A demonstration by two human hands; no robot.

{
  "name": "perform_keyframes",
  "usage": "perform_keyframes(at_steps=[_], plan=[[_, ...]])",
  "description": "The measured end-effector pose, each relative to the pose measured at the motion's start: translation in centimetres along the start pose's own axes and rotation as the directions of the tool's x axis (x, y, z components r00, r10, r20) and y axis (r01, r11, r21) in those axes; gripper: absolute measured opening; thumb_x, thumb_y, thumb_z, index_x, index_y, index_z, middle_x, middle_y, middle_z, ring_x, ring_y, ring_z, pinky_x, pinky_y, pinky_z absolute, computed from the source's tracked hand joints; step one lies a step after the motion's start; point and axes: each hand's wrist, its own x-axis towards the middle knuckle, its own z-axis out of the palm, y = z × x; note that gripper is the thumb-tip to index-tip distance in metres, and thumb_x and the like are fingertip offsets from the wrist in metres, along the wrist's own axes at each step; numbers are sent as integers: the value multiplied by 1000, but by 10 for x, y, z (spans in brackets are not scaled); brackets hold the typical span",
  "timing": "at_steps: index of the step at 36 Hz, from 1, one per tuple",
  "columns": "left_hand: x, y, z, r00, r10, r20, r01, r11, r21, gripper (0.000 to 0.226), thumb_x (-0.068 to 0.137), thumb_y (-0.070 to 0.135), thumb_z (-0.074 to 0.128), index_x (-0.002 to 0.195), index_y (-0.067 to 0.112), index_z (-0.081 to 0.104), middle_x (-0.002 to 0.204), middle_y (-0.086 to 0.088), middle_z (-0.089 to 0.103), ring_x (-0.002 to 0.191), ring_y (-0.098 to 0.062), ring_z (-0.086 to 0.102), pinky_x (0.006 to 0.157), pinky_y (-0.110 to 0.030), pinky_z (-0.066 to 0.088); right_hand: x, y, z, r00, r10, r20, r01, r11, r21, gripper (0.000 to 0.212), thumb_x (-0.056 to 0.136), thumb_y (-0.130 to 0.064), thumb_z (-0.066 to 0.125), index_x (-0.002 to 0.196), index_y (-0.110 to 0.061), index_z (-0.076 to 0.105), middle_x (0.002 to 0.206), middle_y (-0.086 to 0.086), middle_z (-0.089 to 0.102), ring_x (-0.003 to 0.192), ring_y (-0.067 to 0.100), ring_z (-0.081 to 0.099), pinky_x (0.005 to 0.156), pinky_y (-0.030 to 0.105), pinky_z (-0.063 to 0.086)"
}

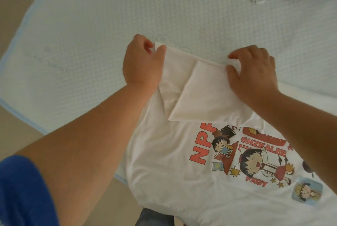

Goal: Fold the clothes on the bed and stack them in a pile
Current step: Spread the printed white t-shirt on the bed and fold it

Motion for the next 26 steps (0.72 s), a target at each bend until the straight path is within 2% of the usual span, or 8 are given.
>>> perform_keyframes(at_steps=[2,4,6,7,11,17,22,26], plan=[[-23,4,-2,961,269,59,-271,963,13,13,83,25,59,90,14,60,89,-3,61,82,-19,55,70,-19,33,-21,-13,-5,988,-146,-43,148,988,44,28,86,-20,50,109,-9,62,111,12,60,109,33,51,96,42,31],[-48,4,2,830,478,287,-500,866,3,36,85,27,53,112,7,62,115,-14,62,109,-30,55,93,-28,33,-45,-22,1,961,-276,34,275,961,25,37,87,-28,46,114,-9,62,120,12,60,118,33,50,103,46,29],[-62,-4,13,664,516,541,-658,747,96,57,91,39,44,140,12,40,147,-12,37,138,-30,28,113,-39,17,-61,-22,10,939,-265,218,280,959,-42,55,91,-41,34,131,-9,53,140,13,47,136,31,34,112,49,18],[-62,-12,19,634,471,613,-693,698,180,66,92,47,39,148,15,24,156,-9,19,144,-27,10,115,-42,4,-64,-17,15,932,-214,293,248,965,-82,65,90,-48,26,140,-10,41,150,11,33,142,28,20,114,49,9],[-27,-35,32,688,336,643,-677,616,403,86,83,71,21,150,23,-3,158,0,-11,144,-19,-16,111,-43,-17,-52,9,33,918,-100,383,190,961,-203,79,79,-72,1,144,-29,-13,150,-2,-22,140,16,-23,114,40,-16],[-4,-31,39,725,278,631,-640,612,465,97,75,80,20,150,23,-4,158,0,-12,144,-15,-14,109,-48,-16,-47,10,41,914,-108,390,197,961,-195,79,79,-75,0,142,-31,-19,148,-4,-28,138,14,-27,112,39,-19],[-5,-10,23,759,274,591,-576,705,414,78,87,54,44,150,19,14,159,-1,5,145,-15,-3,113,-48,-8,-58,-1,25,939,-56,339,114,982,-154,77,88,-62,22,151,-20,3,158,2,-9,142,16,-18,112,38,-19],[-38,-8,-7,794,317,519,-458,873,167,51,89,32,55,137,17,45,150,-3,34,143,-19,16,114,-35,6,-104,-16,15,967,-6,256,17,999,-40,61,92,-45,39,145,-14,31,156,5,18,145,20,2,113,34,-11]])
